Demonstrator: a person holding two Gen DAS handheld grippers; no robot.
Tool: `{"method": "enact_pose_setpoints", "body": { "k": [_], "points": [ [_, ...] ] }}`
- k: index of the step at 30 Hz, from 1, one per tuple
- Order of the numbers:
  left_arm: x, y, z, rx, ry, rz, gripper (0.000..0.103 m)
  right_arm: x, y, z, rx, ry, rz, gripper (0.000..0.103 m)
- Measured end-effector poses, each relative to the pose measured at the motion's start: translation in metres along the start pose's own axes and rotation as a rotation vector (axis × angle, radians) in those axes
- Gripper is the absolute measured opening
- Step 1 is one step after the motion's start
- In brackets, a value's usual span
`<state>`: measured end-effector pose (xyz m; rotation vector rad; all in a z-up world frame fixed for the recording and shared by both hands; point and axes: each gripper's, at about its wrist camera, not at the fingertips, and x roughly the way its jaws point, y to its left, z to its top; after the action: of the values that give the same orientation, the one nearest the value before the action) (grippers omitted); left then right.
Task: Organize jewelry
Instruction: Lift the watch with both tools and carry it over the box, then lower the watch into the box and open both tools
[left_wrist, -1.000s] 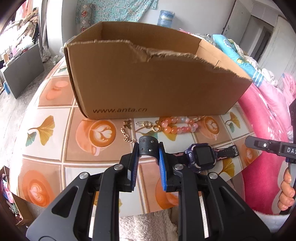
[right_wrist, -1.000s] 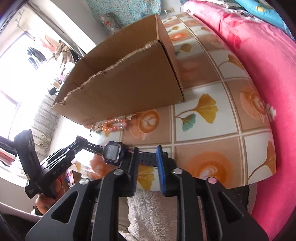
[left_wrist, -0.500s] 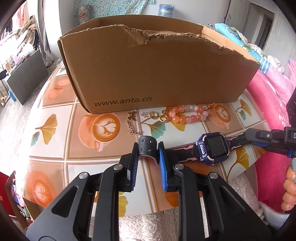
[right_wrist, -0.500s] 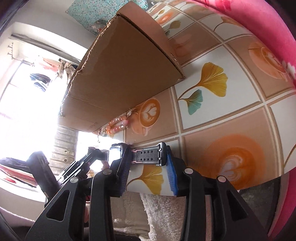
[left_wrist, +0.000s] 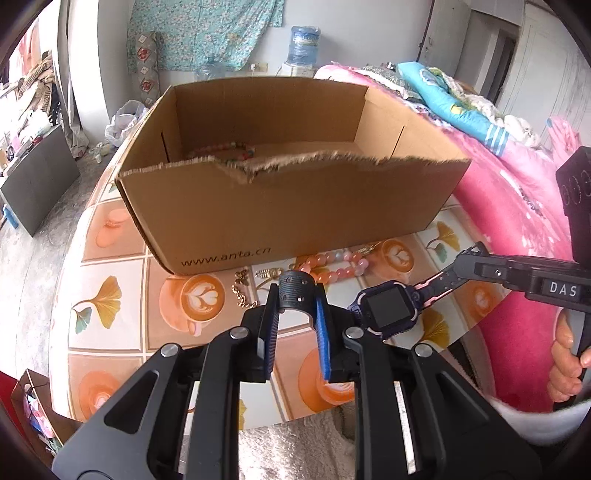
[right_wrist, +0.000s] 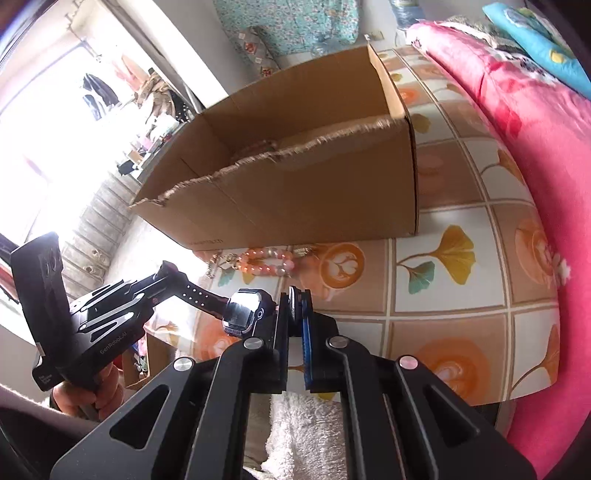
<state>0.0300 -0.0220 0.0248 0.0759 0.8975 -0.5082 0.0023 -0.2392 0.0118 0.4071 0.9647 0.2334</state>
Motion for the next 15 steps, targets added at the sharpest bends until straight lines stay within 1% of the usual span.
{"method": "enact_pose_setpoints", "body": {
  "k": [3,5,7,9,12,15],
  "points": [
    [-0.029,0.002,0.023,-0.004,-0.052,-0.067,0.017,-0.026,0.015,0.02,-0.055,-0.045,0.034,0.006],
    [-0.046,0.003,0.046,-0.002,-0.094,-0.098,0.017,-0.047,0.023,0.042,-0.099,-0.095,0.062,0.006],
    [-0.054,0.004,0.069,0.008,-0.13,-0.107,0.017,-0.061,0.026,0.066,-0.137,-0.139,0.083,0.006],
    [-0.049,0.005,0.097,0.019,-0.147,-0.103,0.017,-0.065,0.022,0.094,-0.161,-0.158,0.105,0.006],
    [-0.019,0.007,0.137,0.022,-0.106,-0.061,0.017,-0.046,0.01,0.14,-0.164,-0.123,0.106,0.006],
    [0.025,0.016,0.173,-0.022,0.004,-0.066,0.017,-0.012,-0.002,0.18,-0.146,-0.036,0.11,0.006]
  ]
}}
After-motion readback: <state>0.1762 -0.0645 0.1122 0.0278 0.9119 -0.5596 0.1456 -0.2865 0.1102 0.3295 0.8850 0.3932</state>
